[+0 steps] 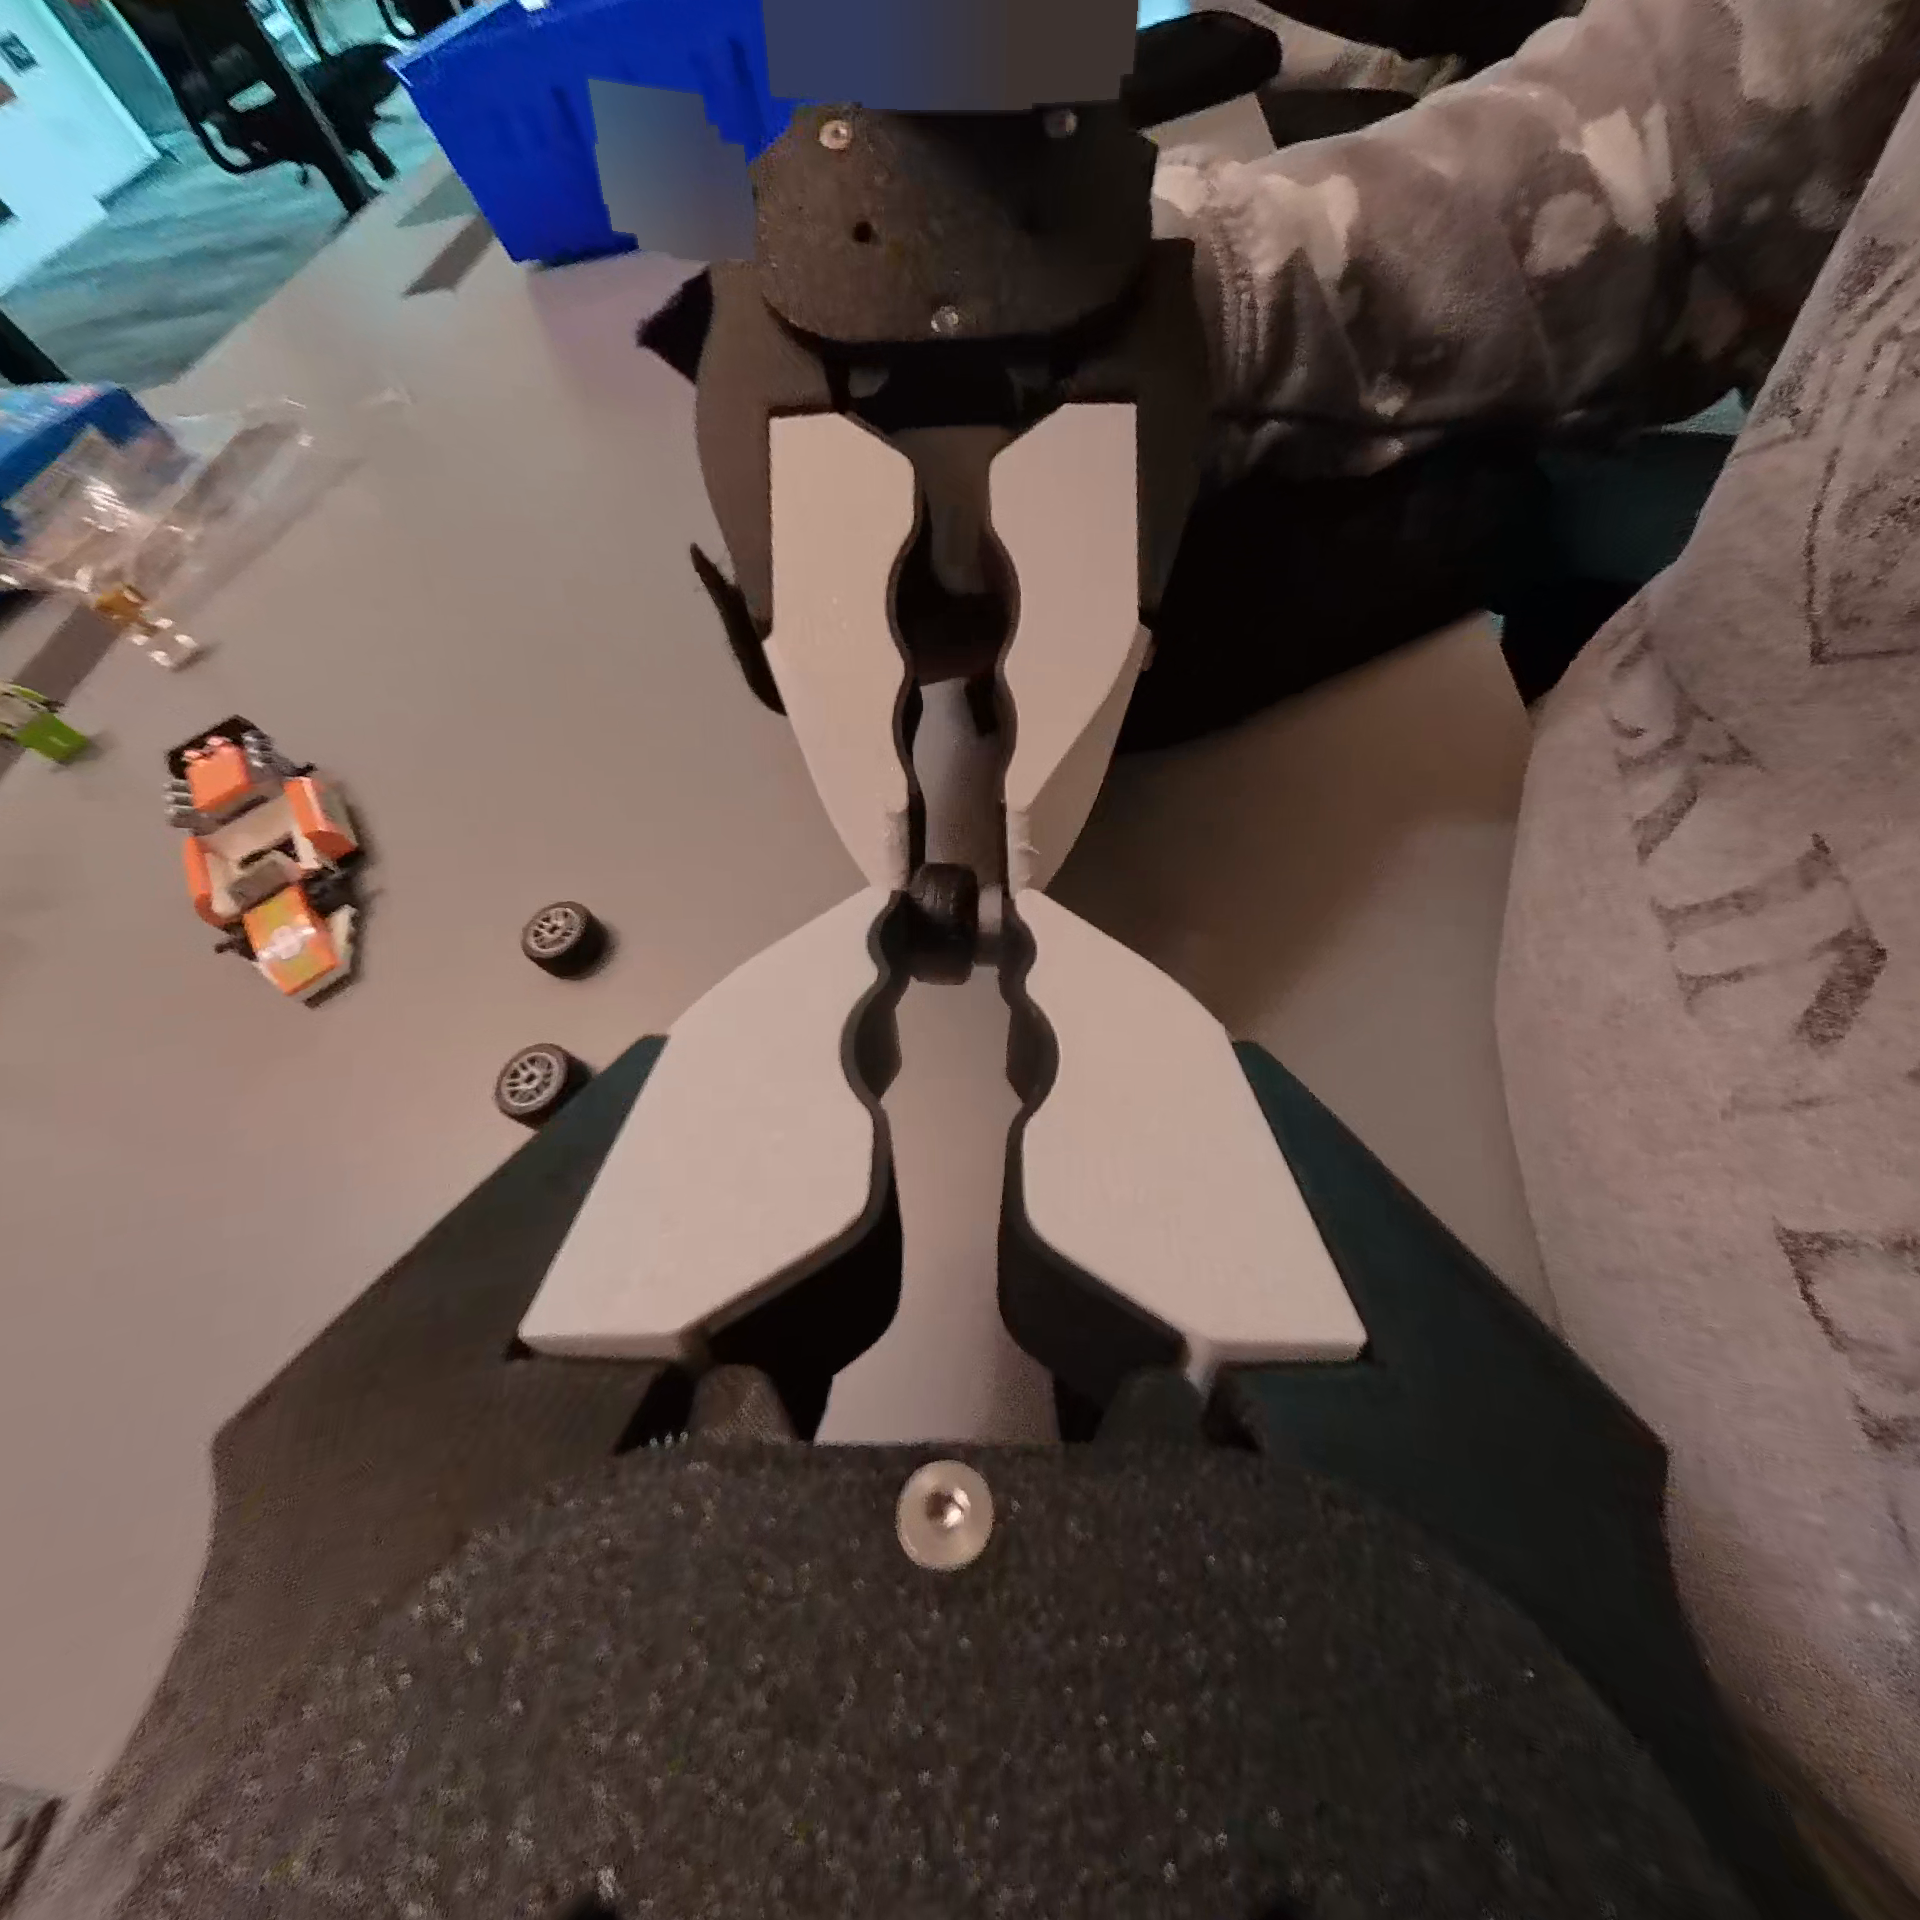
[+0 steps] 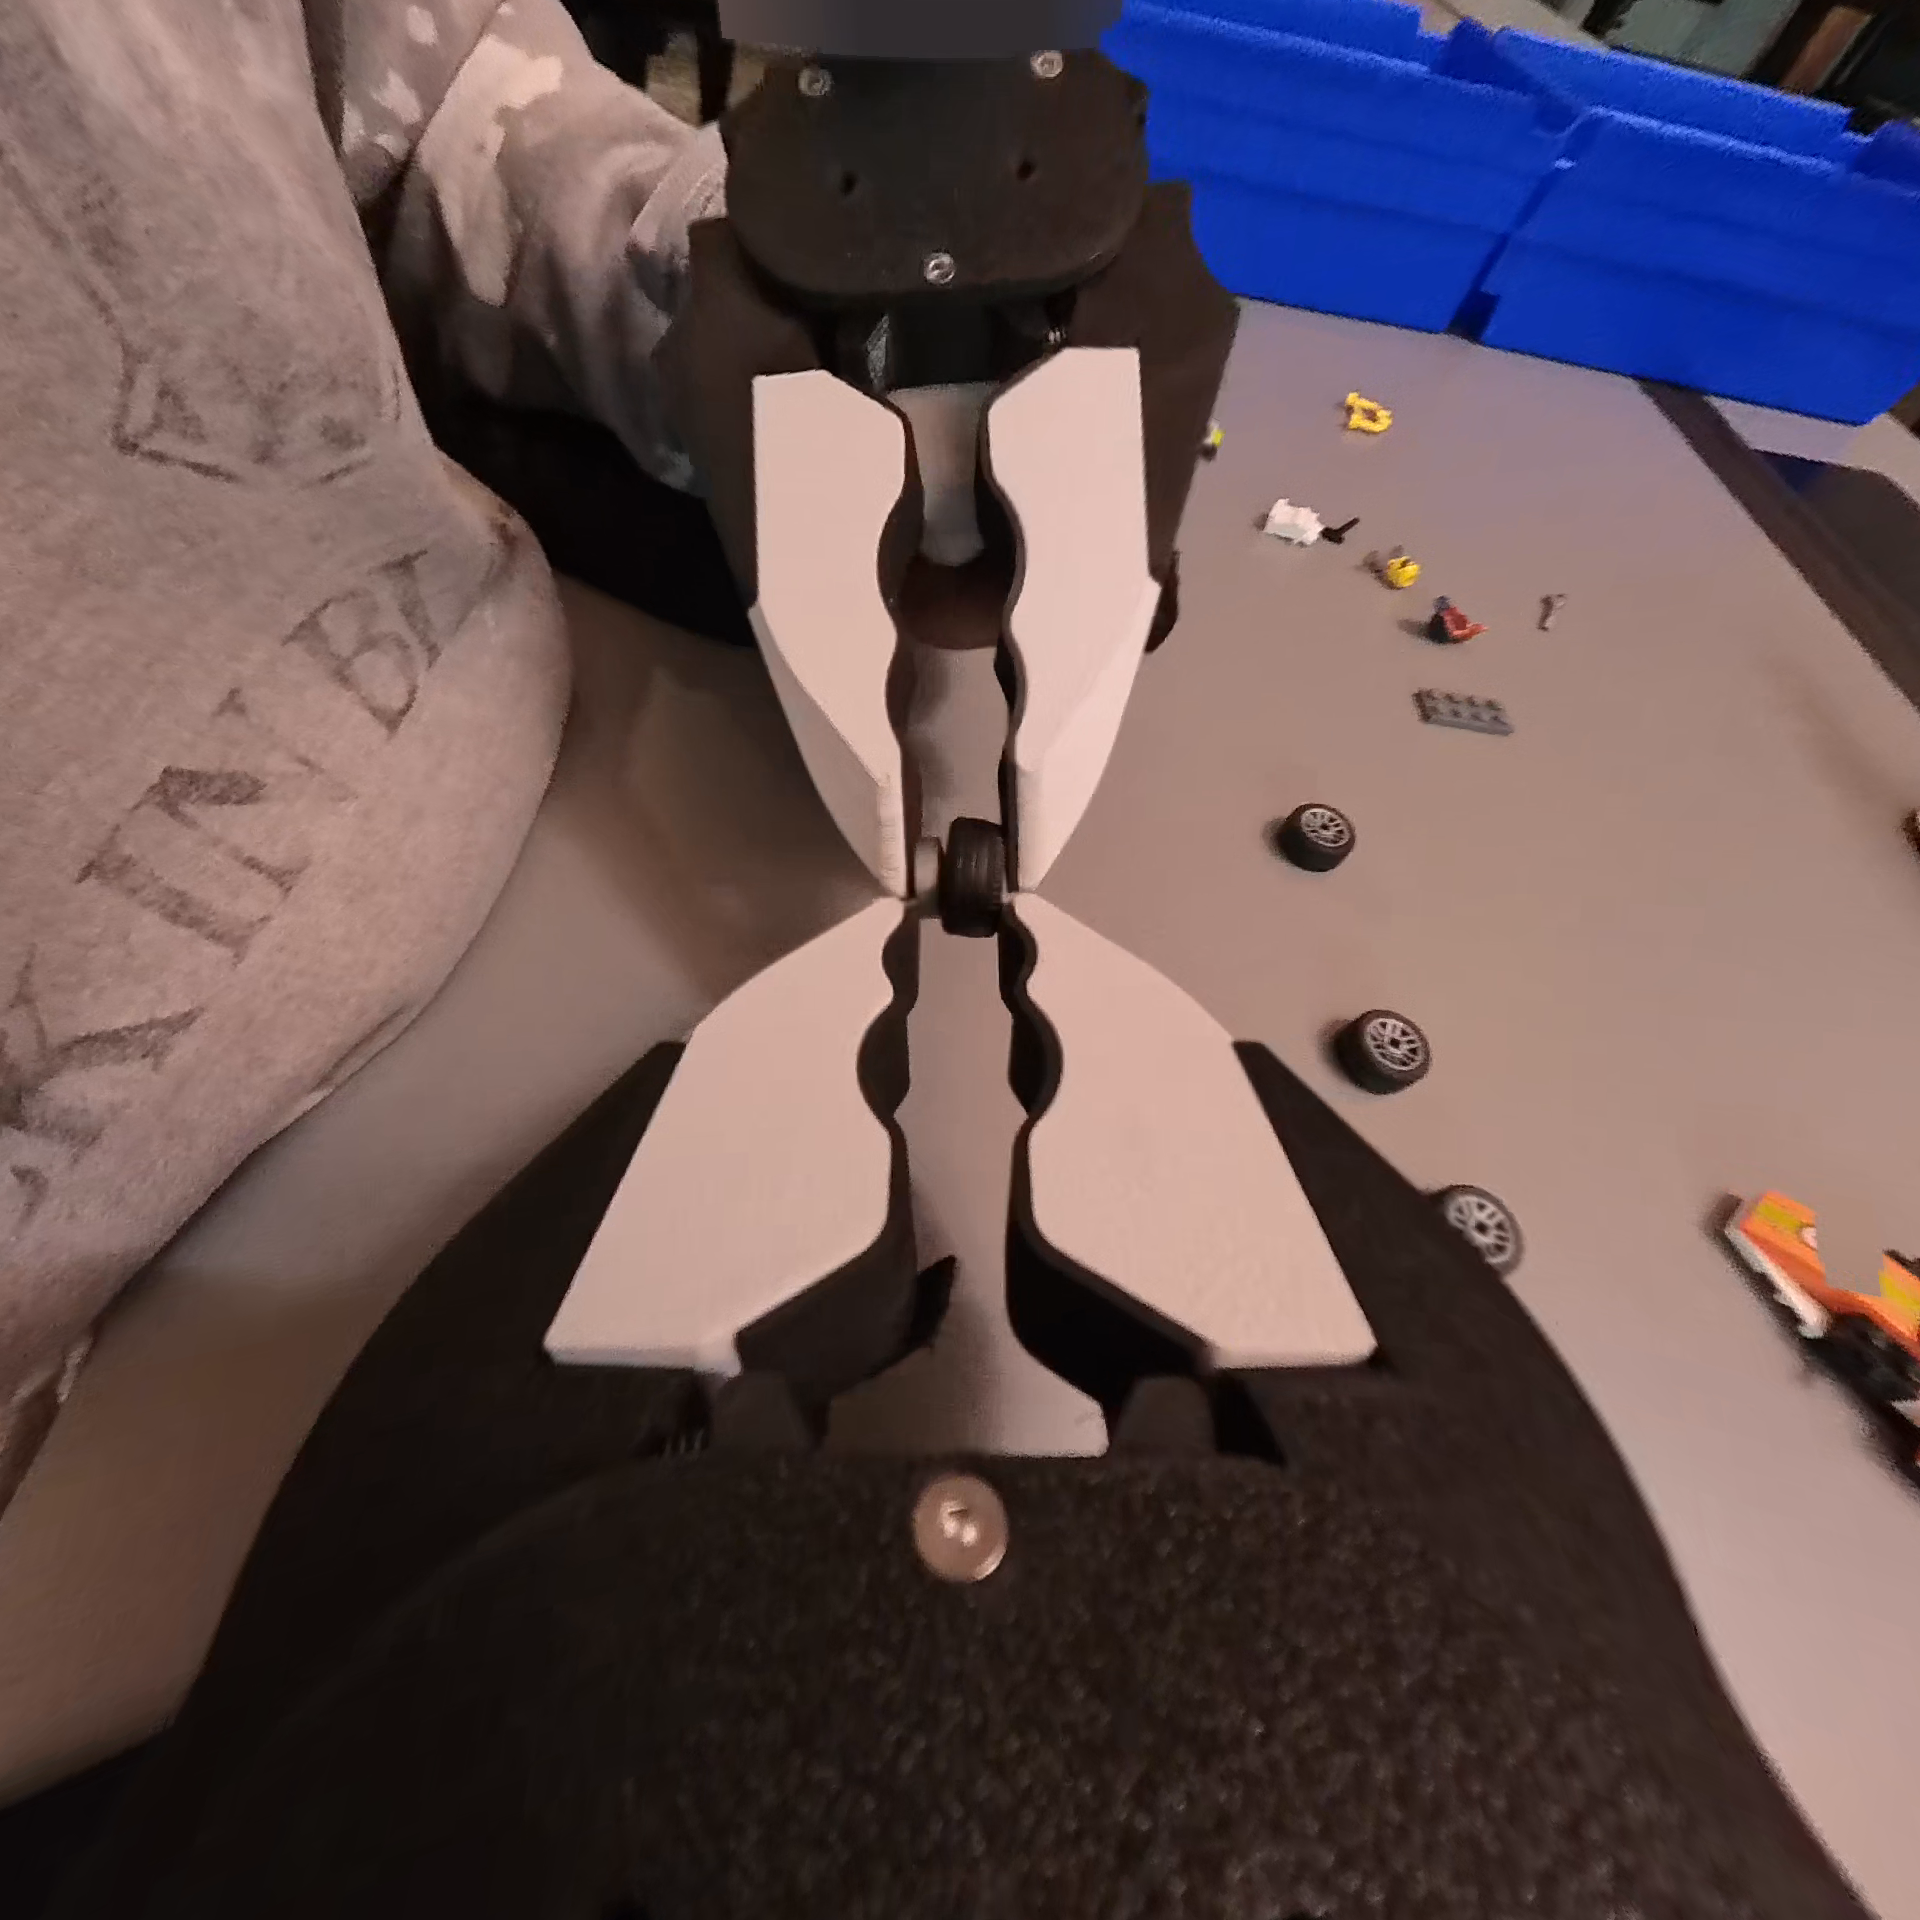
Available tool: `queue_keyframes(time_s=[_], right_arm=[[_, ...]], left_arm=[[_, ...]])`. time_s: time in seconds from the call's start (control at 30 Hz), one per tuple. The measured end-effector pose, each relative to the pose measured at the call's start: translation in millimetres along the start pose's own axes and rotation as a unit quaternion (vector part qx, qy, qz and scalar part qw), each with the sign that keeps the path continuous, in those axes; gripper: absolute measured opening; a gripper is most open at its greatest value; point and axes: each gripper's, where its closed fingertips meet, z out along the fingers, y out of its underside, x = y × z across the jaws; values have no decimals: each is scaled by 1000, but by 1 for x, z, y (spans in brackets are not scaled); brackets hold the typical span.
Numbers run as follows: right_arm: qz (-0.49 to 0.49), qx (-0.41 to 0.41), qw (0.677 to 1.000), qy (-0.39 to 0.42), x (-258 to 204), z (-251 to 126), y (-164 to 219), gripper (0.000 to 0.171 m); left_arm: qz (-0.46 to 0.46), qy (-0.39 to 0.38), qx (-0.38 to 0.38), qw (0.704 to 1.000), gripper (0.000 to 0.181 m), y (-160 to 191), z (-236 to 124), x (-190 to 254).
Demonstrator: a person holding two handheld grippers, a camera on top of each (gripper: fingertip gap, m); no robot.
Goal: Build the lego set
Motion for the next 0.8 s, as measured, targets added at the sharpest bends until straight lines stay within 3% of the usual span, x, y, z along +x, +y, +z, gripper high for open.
queue_keyframes(time_s=[0.23, 0.8], right_arm=[[30, 12, 999, -23, 0, 0, 0, 14], [46, 31, 998, -17, 3, -6, -4, 13]], left_arm=[[-68, 39, 11, 997, 16, 0, -2, 1], [-64, 26, 24, 997, 16, -1, -7, -3]])
